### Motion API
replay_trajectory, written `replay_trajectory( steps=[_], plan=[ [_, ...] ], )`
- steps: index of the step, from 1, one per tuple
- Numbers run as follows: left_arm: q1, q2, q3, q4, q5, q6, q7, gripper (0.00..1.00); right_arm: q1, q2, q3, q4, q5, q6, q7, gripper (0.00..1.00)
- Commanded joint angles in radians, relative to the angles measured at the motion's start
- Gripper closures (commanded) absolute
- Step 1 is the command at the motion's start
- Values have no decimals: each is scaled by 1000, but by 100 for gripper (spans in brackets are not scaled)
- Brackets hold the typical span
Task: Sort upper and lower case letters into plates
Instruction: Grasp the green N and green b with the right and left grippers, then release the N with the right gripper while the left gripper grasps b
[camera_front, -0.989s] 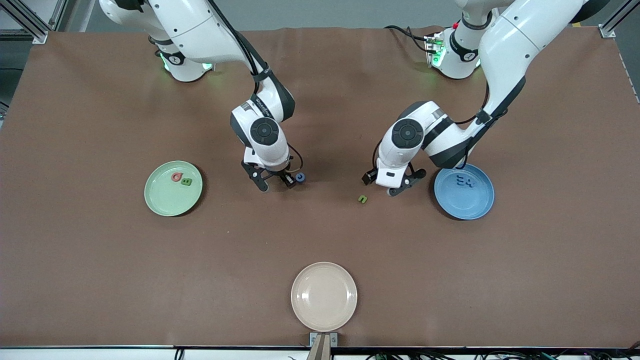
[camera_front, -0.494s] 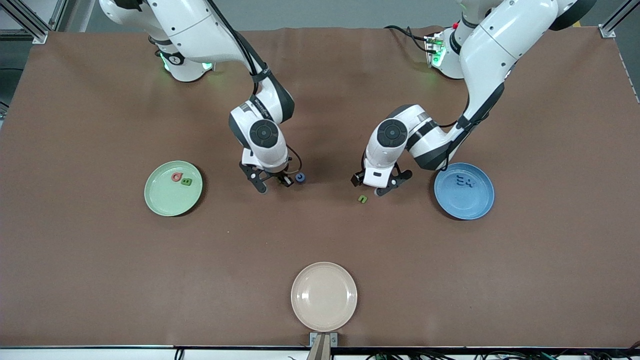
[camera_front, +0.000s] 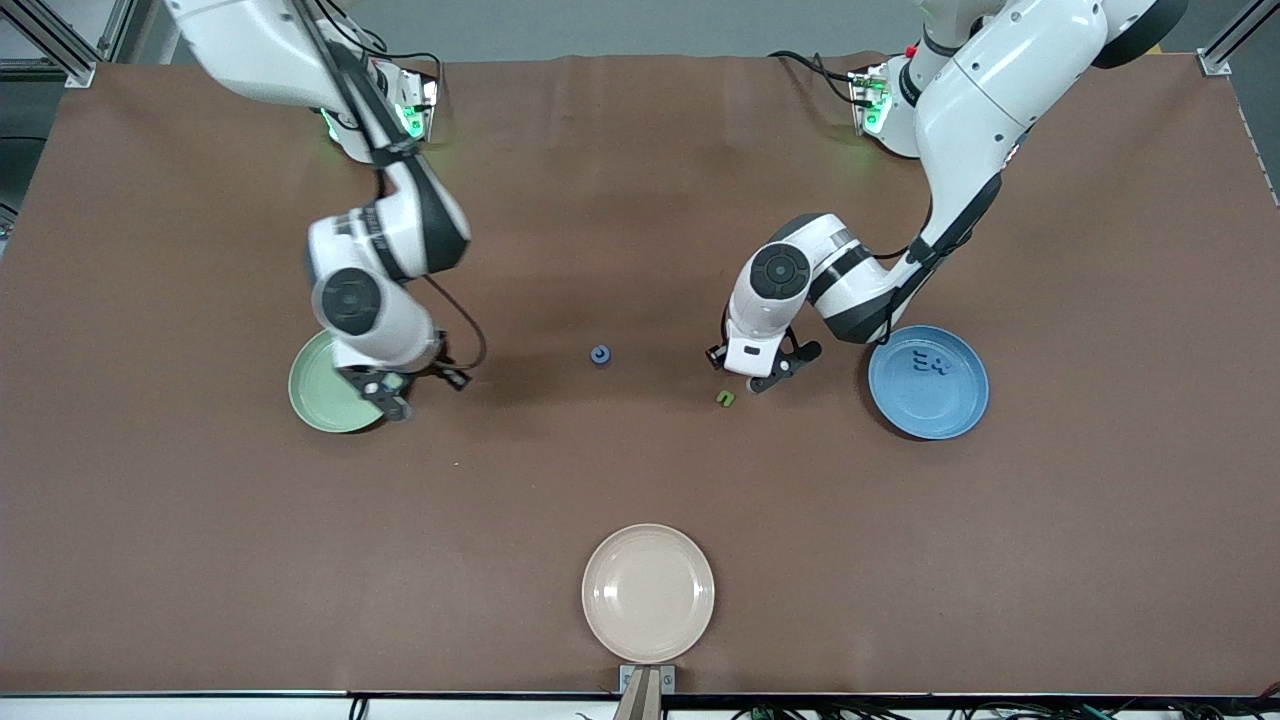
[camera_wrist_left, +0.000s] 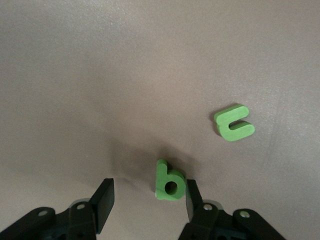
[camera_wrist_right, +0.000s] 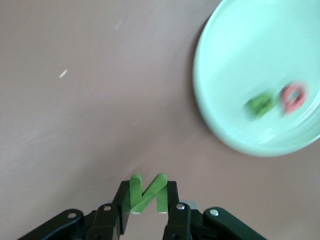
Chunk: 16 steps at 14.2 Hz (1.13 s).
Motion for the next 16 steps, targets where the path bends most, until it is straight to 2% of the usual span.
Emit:
replay_trajectory(
  steps=[1,4,6,10,12,16],
  plan=[
    [-11,27,3,31,28,9,-29,36,-162,-66,22,-81,-17,17,-238,100],
    [-40,30,25,39,26,8,-32,41,-283,-55,24,-89,-17,48,-450,99],
    [-45,30,27,38,28,8,-32,49,-331,-43,24,-96,-17,84,-518,99],
    [-43,28,27,38,28,8,-32,68,-338,12,25,-158,-16,227,-535,98],
    [-43,27,27,38,28,8,-32,78,-340,34,25,-156,-16,230,-541,98],
    [-40,21,35,38,34,8,-29,88,-340,61,25,-150,-16,232,-541,93]
  ],
)
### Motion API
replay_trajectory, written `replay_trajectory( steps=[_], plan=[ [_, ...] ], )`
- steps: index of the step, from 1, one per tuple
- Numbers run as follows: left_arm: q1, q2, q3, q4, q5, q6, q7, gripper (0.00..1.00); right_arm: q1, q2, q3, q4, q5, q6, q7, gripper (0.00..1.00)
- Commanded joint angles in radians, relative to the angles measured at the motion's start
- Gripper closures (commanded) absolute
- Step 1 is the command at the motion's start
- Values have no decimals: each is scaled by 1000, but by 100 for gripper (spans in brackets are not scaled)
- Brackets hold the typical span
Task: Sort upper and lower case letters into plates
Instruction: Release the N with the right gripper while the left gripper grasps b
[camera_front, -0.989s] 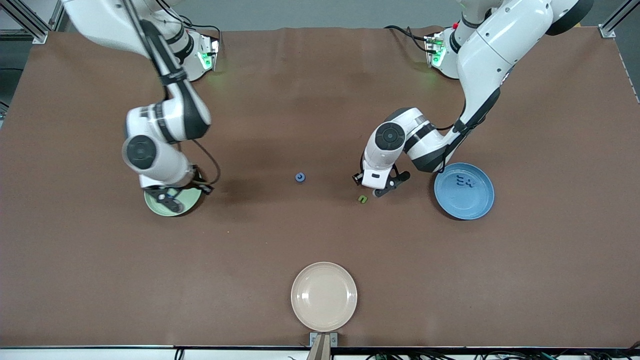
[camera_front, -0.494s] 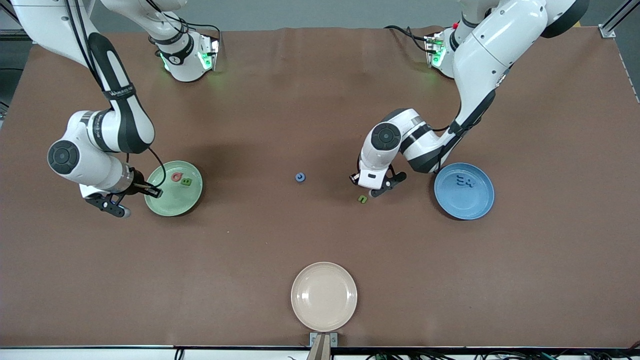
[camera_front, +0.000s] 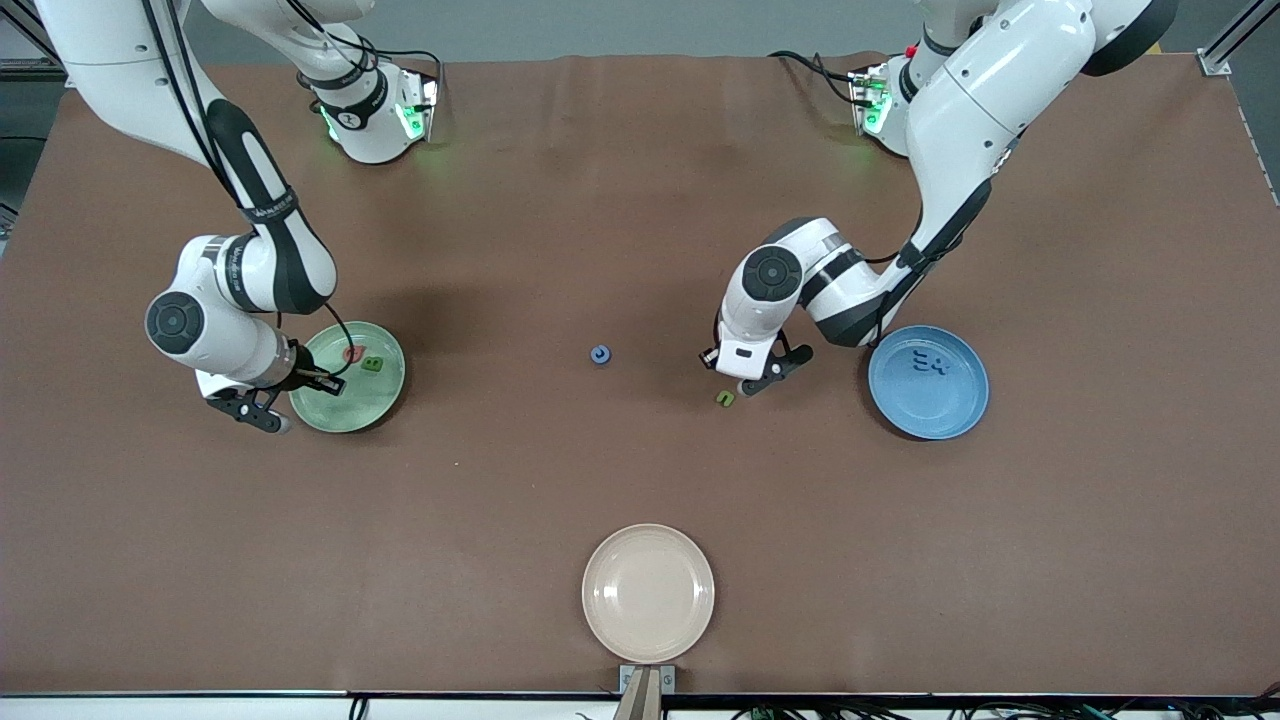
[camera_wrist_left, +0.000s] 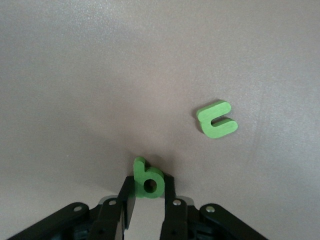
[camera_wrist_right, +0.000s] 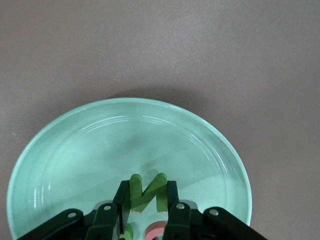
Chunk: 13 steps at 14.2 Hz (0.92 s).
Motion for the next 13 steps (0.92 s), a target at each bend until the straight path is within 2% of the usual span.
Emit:
replay_trajectory(
  steps=[1,2,3,5,8,10,13],
  plan=[
    [-5,-5,16,9,33,-9,-28,89,-17,4,11,-1,-13,7,-8,91],
    [6,-28,14,9,33,-20,-21,90,-17,4,12,0,-13,7,-8,82],
    [15,-63,14,8,33,-50,-13,91,-19,4,13,0,-13,6,-10,60],
    [50,-121,8,8,31,-125,48,91,-20,4,13,2,-13,4,-8,0],
    [142,-192,-22,-23,18,-162,177,92,-10,-17,17,13,-7,-35,13,0],
    [278,-212,-96,-72,18,-164,266,92,41,-51,23,58,4,-148,132,0],
    [516,-217,-234,-155,37,-162,409,92,203,-65,25,77,8,-168,403,0]
  ],
)
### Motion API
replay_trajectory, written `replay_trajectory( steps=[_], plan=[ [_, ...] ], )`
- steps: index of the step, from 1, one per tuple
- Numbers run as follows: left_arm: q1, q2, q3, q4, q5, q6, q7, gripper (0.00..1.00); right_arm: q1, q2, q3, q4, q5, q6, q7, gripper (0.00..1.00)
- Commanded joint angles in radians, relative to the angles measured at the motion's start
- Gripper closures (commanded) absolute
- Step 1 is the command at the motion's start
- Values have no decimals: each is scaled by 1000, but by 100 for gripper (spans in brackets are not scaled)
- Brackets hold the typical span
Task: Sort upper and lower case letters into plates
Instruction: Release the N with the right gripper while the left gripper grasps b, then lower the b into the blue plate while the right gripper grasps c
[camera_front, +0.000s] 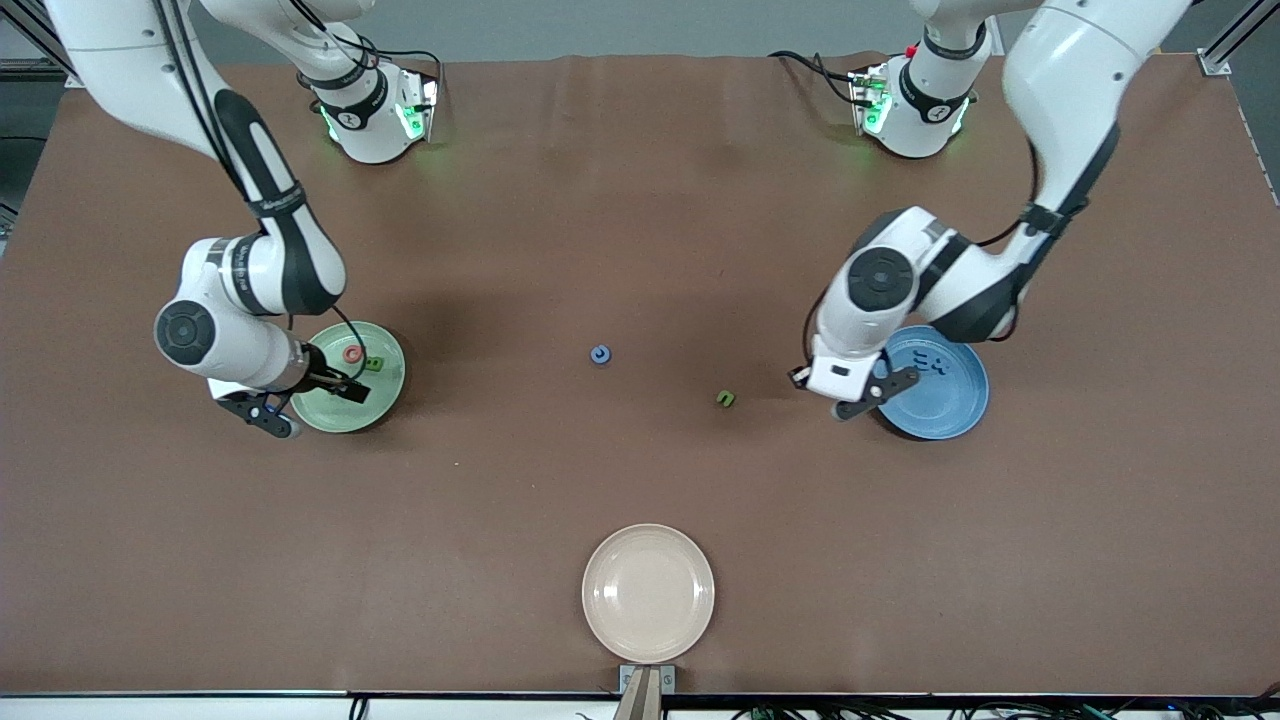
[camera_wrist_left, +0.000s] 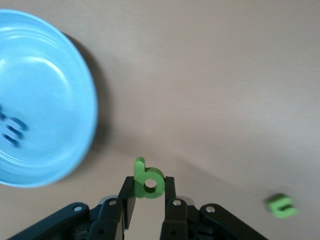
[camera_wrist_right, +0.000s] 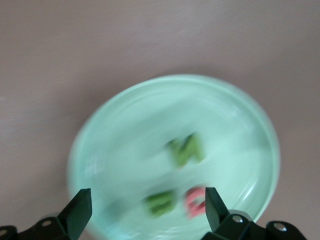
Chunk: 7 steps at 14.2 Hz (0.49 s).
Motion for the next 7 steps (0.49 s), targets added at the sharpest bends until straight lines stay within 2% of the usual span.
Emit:
replay_trajectory(
  steps=[1,4,7],
  plan=[
    [203,-26,-114,-102,63,9,105,92,162,-24,-1,-1,22,1,248,0],
    [320,-19,-146,-162,149,38,151,92,333,-16,-3,11,124,69,446,0],
    [371,-9,-146,-214,198,107,180,91,464,24,-3,72,128,90,663,0]
  ],
)
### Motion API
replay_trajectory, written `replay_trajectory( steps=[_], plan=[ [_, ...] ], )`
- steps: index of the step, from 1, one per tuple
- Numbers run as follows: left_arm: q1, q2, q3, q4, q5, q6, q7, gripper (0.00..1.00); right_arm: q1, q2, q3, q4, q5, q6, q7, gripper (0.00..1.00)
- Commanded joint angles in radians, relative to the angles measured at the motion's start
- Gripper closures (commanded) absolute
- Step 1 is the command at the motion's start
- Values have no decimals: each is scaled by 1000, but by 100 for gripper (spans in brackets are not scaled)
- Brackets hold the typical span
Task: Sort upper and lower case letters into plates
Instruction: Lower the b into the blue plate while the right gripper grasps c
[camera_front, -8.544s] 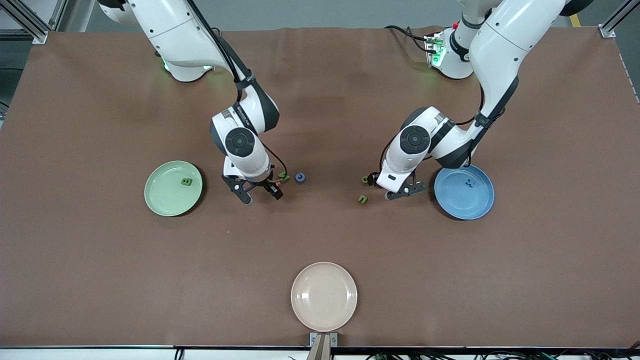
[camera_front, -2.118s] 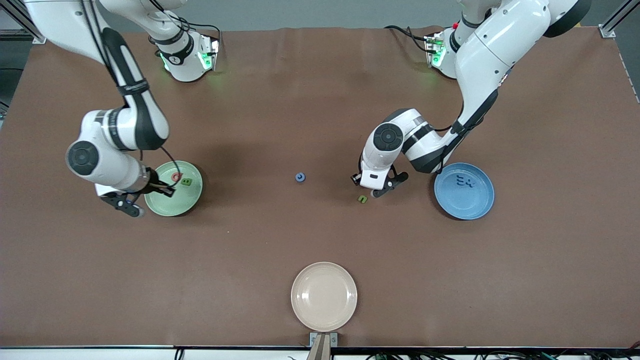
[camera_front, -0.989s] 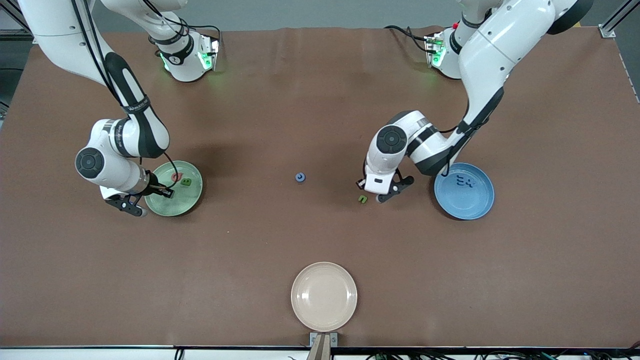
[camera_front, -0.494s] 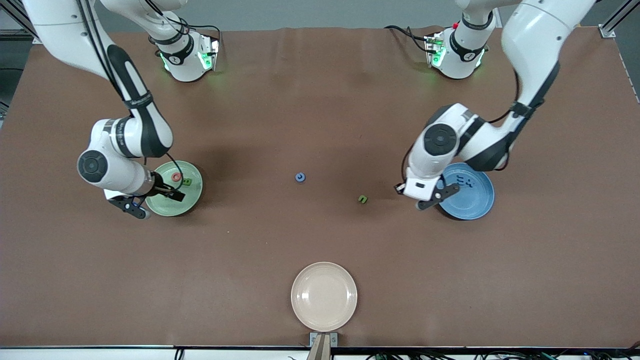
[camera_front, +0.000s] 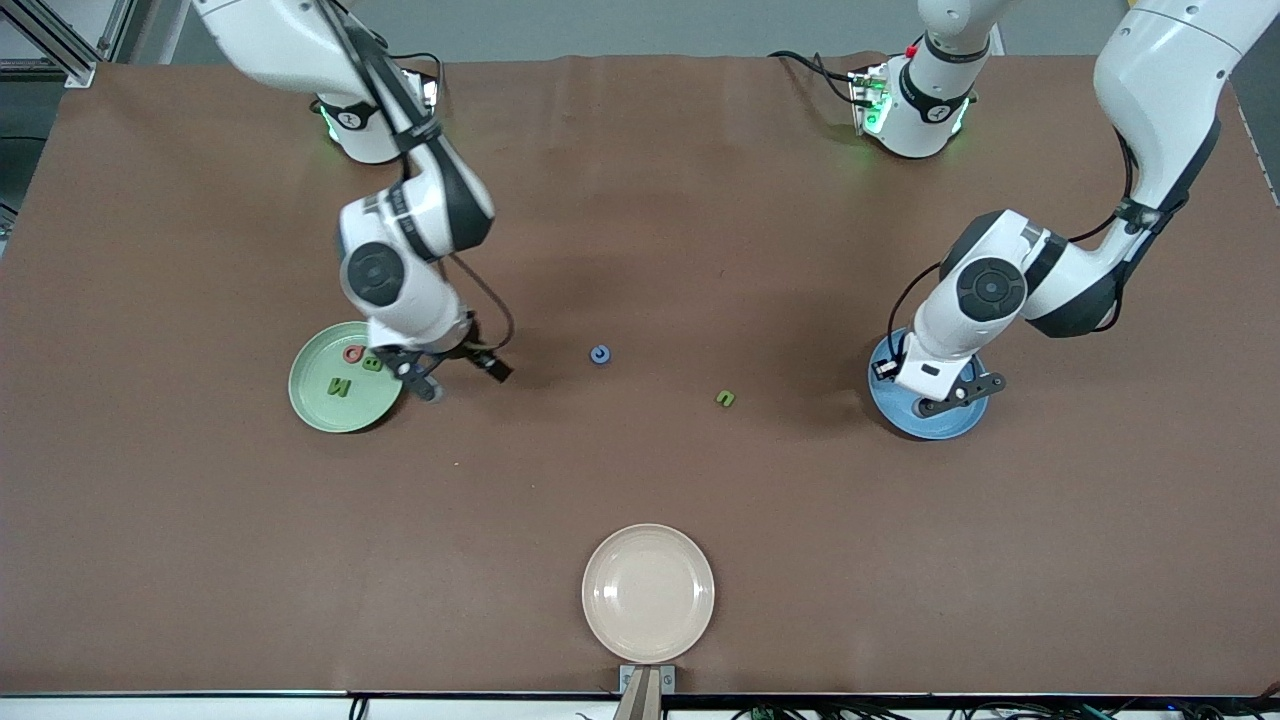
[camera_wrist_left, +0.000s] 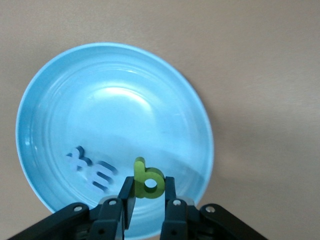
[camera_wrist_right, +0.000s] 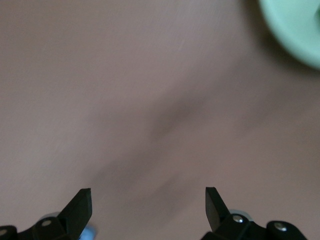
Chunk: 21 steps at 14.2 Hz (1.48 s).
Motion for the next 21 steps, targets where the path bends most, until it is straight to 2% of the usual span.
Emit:
replay_trajectory(
  steps=[1,5,8,9,10,11,13,14,16,18,21],
  plan=[
    [33,3,-20,-55,55,57,6,91,86,47,-15,64,15,6,148,0],
    [55,35,-19,-74,114,61,4,89,167,136,-18,147,1,9,274,3],
    [62,46,-19,-75,150,63,6,83,193,210,-25,187,-5,32,300,7],
    [66,46,-19,-75,150,63,6,76,195,222,-25,190,-15,49,309,8],
    [67,43,-19,-74,150,63,3,53,196,238,-25,191,-25,69,323,10],
    [67,37,-20,-71,150,63,3,26,207,248,-25,191,-34,75,340,10],
    [66,29,-42,-58,150,58,-2,6,216,271,-25,213,-45,78,372,11],
    [66,28,-62,-42,148,52,-11,0,219,281,-25,223,-52,78,391,12],
    [55,29,-100,-2,145,45,-14,0,224,299,-25,248,-58,78,406,12],
    [1,43,-122,47,138,32,-13,0,224,314,-27,260,-58,78,408,13],
    [-144,74,-116,139,110,-1,-13,0,228,324,-27,268,-60,78,408,25]
  ],
)
